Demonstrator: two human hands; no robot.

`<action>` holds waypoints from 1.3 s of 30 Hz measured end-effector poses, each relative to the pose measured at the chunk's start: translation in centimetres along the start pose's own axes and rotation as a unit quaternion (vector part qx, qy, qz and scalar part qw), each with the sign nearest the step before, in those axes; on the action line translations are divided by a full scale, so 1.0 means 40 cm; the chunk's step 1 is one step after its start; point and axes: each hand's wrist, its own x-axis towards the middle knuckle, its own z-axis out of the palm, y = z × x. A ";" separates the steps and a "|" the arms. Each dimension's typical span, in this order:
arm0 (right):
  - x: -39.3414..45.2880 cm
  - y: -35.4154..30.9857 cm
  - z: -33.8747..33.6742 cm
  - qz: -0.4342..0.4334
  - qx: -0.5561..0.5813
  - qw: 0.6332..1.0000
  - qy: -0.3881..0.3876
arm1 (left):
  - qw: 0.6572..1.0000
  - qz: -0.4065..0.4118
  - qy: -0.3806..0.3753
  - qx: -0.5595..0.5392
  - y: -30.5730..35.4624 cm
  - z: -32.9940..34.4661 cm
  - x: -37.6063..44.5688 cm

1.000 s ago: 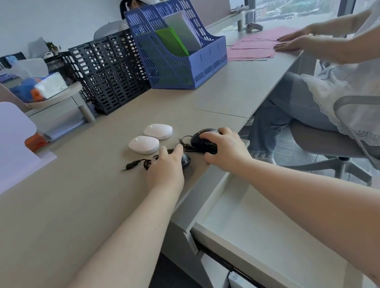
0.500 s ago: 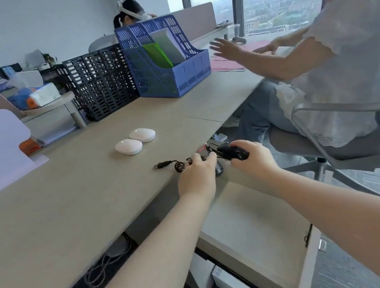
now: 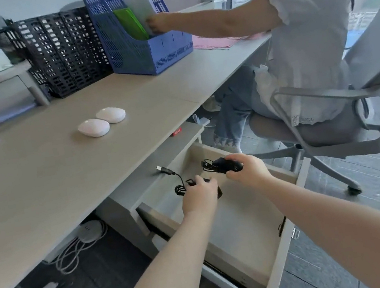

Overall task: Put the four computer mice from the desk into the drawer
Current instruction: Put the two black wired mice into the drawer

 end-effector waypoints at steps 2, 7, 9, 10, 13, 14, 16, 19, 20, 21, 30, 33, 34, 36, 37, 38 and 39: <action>0.019 0.022 0.032 -0.002 -0.006 1.000 -0.016 | 1.000 -0.002 -0.017 0.003 -0.011 0.036 0.014; 0.059 0.088 0.134 0.011 -0.034 0.998 -0.058 | 0.997 -0.043 -0.059 -0.012 -0.036 0.133 0.036; 0.069 0.106 0.170 0.016 -0.047 0.996 -0.074 | 0.996 -0.050 -0.073 -0.006 -0.038 0.152 0.047; 0.072 0.112 0.184 0.016 -0.053 0.995 -0.079 | 0.995 -0.053 -0.078 -0.011 -0.038 0.153 0.054; 0.081 0.116 0.216 0.013 -0.062 0.995 -0.075 | 0.990 -0.073 -0.103 -0.056 -0.047 0.172 0.079; 0.085 0.117 0.223 0.008 -0.066 0.995 -0.075 | 0.987 -0.084 -0.111 -0.080 -0.053 0.181 0.084; 0.098 0.116 0.234 -0.005 -0.076 0.994 -0.081 | 0.980 -0.102 -0.114 -0.130 -0.064 0.201 0.097; 0.111 0.119 0.248 -0.006 -0.084 0.993 -0.087 | 0.977 -0.116 -0.091 -0.152 -0.078 0.217 0.116; 0.114 0.120 0.252 -0.004 -0.086 0.992 -0.089 | 0.977 -0.118 -0.086 -0.154 -0.081 0.215 0.120; 0.115 0.120 0.255 -0.004 -0.088 0.992 -0.089 | 0.978 -0.120 -0.083 -0.152 -0.083 0.212 0.122; 0.132 0.127 0.252 -0.030 -0.097 0.988 -0.118 | 0.989 -0.109 -0.069 -0.070 -0.093 0.184 0.119; 0.122 0.122 0.245 -0.024 -0.092 0.989 -0.117 | 0.990 -0.105 -0.072 -0.056 -0.095 0.176 0.113; 0.120 0.118 0.240 -0.020 -0.089 0.990 -0.110 | 0.991 -0.103 -0.075 -0.046 -0.097 0.174 0.111; 0.118 0.108 0.221 -0.025 -0.097 0.990 -0.102 | 0.993 -0.097 -0.067 -0.016 -0.101 0.163 0.109; 0.118 0.100 0.208 -0.033 -0.111 0.988 -0.105 | 0.994 -0.093 -0.055 0.001 -0.104 0.151 0.108; 0.117 0.090 0.193 -0.037 -0.127 0.985 -0.109 | 0.995 -0.088 -0.041 0.014 -0.107 0.135 0.107; 0.115 0.077 0.179 -0.038 -0.139 0.983 -0.112 | 0.996 -0.081 -0.030 0.021 -0.109 0.114 0.107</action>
